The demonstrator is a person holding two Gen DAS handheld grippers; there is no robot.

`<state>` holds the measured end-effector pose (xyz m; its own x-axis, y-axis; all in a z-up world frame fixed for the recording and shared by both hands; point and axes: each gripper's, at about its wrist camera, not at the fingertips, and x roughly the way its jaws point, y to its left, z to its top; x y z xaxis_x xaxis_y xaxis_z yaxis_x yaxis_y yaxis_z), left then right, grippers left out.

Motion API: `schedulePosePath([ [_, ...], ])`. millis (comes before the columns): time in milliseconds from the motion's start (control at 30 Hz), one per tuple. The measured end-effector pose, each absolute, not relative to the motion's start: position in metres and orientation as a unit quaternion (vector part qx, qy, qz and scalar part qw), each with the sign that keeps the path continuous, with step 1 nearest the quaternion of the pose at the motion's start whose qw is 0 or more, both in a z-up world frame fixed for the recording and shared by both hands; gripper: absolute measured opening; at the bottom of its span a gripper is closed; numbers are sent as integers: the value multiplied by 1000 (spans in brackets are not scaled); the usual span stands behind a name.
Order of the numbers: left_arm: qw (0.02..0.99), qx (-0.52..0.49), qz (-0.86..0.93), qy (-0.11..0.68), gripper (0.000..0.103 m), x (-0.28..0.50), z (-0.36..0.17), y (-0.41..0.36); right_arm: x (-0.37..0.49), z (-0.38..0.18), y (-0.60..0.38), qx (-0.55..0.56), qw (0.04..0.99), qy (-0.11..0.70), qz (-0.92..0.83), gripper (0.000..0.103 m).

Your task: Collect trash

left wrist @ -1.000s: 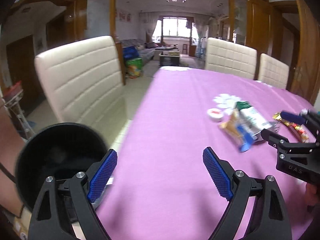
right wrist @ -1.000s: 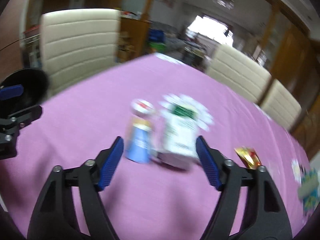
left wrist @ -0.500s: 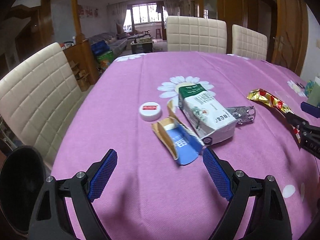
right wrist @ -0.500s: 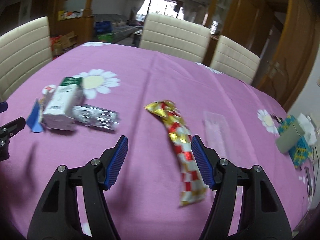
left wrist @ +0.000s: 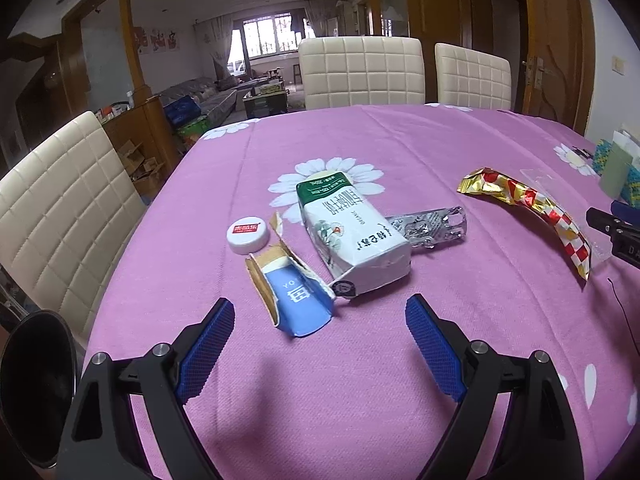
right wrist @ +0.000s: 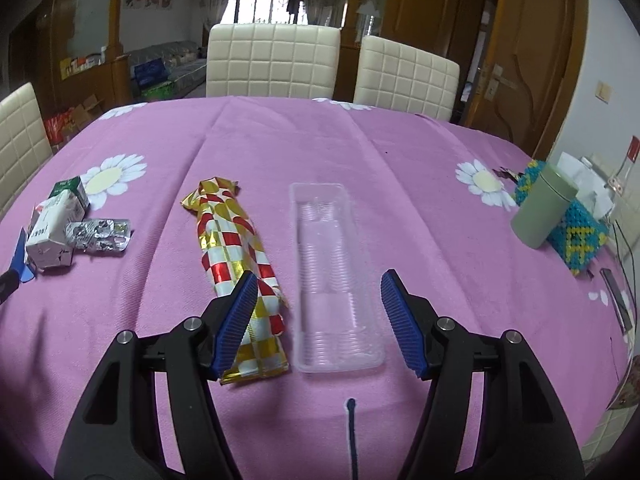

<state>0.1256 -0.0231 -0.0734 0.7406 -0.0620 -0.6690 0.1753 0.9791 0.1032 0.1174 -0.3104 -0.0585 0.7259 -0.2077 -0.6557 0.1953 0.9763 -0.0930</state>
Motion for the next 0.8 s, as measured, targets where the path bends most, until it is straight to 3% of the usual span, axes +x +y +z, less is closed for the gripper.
schedulePosePath([
  [233,930,76,-57,355,85,129,-72,-24,136,-87,-320,1,908,407,-101,53],
  [500,931,71,-35,357,85,133,-72,-10,143,-97,-325,28,901,423,-91,17],
  [800,930,56,-12,364,85,144,-75,13,139,-78,-303,8,917,392,-77,12],
])
